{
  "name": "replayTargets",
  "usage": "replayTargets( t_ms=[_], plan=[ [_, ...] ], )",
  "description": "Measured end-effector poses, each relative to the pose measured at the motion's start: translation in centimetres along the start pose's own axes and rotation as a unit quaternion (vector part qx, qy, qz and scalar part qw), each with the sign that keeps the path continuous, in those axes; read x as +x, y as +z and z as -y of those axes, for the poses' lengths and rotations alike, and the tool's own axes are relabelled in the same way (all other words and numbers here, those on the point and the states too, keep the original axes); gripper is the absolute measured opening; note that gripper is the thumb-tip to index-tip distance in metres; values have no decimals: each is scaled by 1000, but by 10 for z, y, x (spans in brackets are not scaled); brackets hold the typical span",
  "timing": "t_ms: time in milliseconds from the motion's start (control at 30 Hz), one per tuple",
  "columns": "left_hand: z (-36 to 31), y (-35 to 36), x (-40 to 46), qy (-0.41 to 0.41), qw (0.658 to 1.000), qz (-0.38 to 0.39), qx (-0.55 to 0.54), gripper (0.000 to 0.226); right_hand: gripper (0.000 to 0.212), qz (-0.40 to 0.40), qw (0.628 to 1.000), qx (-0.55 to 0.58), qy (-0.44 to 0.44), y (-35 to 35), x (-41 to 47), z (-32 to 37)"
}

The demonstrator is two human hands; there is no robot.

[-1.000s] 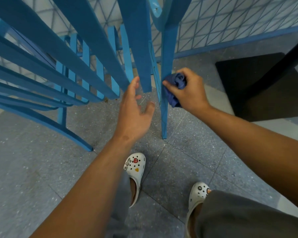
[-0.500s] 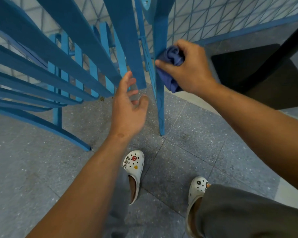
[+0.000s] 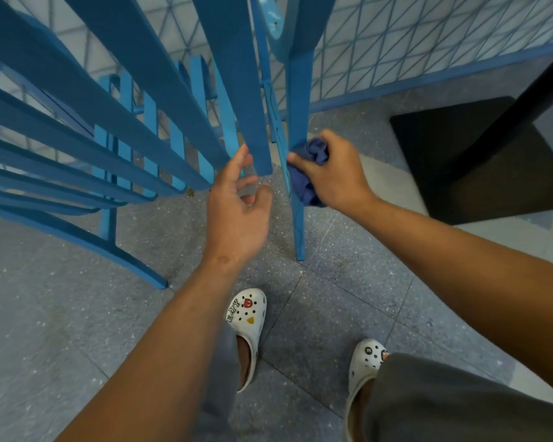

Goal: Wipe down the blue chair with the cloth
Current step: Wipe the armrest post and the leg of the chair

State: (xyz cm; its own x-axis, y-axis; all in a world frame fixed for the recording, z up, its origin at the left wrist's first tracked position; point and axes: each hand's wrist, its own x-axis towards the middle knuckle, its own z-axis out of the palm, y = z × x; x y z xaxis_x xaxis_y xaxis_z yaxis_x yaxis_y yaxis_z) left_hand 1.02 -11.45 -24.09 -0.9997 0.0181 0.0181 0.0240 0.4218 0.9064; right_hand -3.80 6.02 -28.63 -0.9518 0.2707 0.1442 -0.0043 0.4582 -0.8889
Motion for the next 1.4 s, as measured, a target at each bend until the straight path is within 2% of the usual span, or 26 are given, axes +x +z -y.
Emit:
replayTargets(
  t_ms=[167, 267, 433, 533, 600, 667, 800, 967, 1133, 1300, 1400],
  plan=[
    [0, -1, -2, 4, 1000, -2, -11, 61, 44, -46, 990, 57, -117, -44, 13, 70],
    [0, 0, -2, 9, 1000, -2, -10, 63, 37, -49, 986, 77, -139, -48, 13, 73],
    [-4, 2, -4, 1, 1000, -2, -14, 62, 39, 32, 999, -33, 10, -15, -2, -6],
    [-5, 4, -4, -7, 999, -19, -26, 45, 40, 33, 997, -62, 26, -13, -2, -23],
    [-5, 6, -3, -19, 999, -30, -32, 34, 44, 29, 997, -64, -10, -20, 3, -11],
    [-4, 8, -1, -21, 999, -29, -34, 29, 40, 5, 997, -13, -70, -31, 8, 9],
    [8, 13, -1, -35, 999, 12, -17, 27, 32, -57, 979, 79, -181, -30, 7, 31],
    [28, 25, 3, -65, 996, 56, 5, 32, 28, 28, 983, -10, -183, -6, -5, -13],
    [40, 44, 14, -71, 994, 74, 25, 39, 24, 118, 989, -50, -74, 23, -16, -79],
    [57, 64, 31, -67, 994, 76, 38, 40, 27, 197, 967, -157, 38, 19, -14, -109],
    [62, 67, 36, -54, 994, 87, 43, 43, 29, 198, 961, -192, -12, 12, -4, -98]
  ],
)
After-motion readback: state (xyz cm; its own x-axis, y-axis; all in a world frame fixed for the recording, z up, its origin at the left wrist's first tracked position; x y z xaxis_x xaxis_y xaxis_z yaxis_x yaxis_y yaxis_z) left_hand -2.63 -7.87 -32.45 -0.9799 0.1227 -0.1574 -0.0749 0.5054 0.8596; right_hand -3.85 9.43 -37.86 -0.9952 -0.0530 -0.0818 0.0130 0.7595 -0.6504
